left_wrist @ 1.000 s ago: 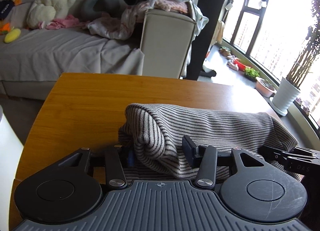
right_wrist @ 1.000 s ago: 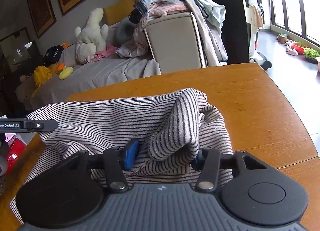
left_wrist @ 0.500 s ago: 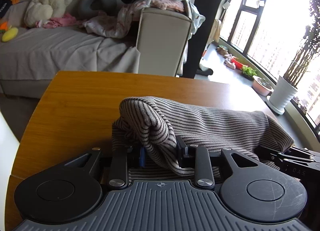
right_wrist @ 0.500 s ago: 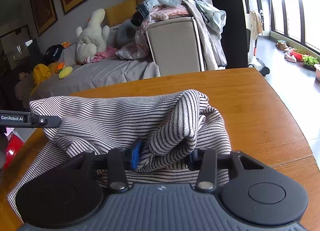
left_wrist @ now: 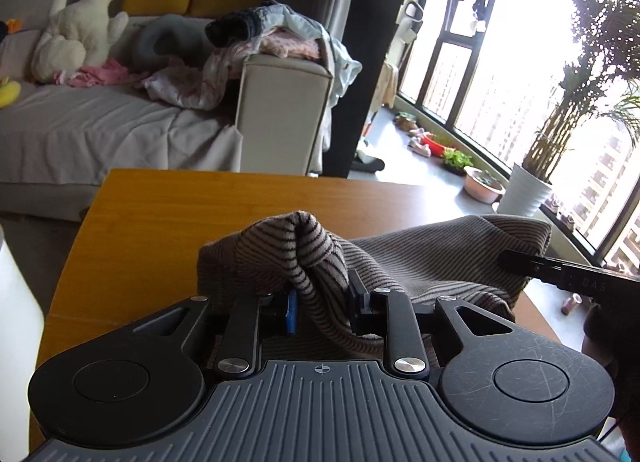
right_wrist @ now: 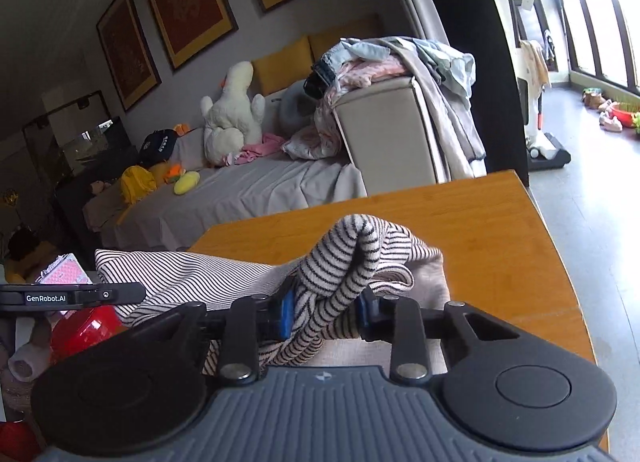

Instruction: Fold clothes

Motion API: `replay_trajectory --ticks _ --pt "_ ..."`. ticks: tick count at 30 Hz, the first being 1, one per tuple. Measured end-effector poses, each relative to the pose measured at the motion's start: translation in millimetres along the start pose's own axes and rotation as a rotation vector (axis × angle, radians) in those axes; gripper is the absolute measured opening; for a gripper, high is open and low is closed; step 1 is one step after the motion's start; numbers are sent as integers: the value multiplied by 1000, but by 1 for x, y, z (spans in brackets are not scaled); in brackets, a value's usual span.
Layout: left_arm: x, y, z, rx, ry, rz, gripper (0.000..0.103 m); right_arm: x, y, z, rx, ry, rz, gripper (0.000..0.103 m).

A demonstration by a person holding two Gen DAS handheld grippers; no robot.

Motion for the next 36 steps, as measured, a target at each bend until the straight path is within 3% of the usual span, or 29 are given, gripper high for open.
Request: replay_trajectory --ticks 4,6,8,10,12,15,20,22,23,26,30,36 --pt "-6 40 13 -96 -10 -41 30 16 46 10 -103 74 14 32" --pt "-15 55 19 -141 -10 -75 35 21 52 6 -78 64 39 34" --pt "-18 56 13 -128 -15 -71 42 23 47 0 -67 80 48 42" --pt "-18 51 3 -91 -26 -62 44 24 40 -7 -40 115 27 59" --pt "-17 45 -8 -50 -34 -56 47 24 33 -14 -7 139 5 71" --pt "-11 36 -22 12 -32 -55 56 22 24 -22 52 153 -10 78" --pt "11 27 -35 106 9 -19 62 0 11 -15 99 152 -107 74" --pt "17 27 -32 112 46 -11 66 -13 9 -7 96 138 -189 48" --pt "18 28 -26 94 72 -22 69 -18 7 -1 85 128 -207 46" --pt "19 31 -6 39 149 -57 69 -23 2 26 27 124 -223 46" --pt "3 47 32 -71 172 -158 69 -10 9 62 -51 183 -239 48" --pt "-16 42 52 -57 168 -193 69 5 22 57 -57 179 -187 57"
Point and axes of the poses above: each gripper's, at about its wrist camera, not at the fingertips, and z roughly the way its jaws point, x to its right, y to its underside, the point moved 1 cm from there along z, roughly the way its jaws point, and after that the axes turned 8 degrees about z, right-handed, at the moved point
